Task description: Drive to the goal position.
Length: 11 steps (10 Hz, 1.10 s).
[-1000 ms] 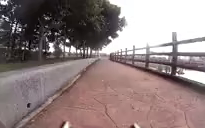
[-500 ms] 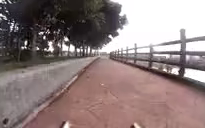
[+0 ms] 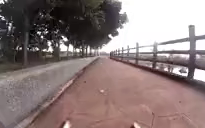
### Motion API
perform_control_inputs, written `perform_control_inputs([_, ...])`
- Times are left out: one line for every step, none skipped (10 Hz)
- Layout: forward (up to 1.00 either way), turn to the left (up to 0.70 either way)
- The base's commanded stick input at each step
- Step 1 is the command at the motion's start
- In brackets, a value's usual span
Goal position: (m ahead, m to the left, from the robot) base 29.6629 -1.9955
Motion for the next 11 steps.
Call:
perform_control_inputs([0.70, 0.00])
perform_control_inputs([0.70, 0.00])
perform_control_inputs([0.70, 0.00])
perform_control_inputs([0.70, -0.01])
perform_control_inputs([0.70, -0.05])
perform_control_inputs([0.70, -0.22])
perform_control_inputs([0.70, -0.13])
perform_control_inputs([0.70, 0.00])
perform_control_inputs([0.70, 0.00])
perform_control_inputs([0.70, 0.00])
perform_control_inputs([0.70, 0.00])
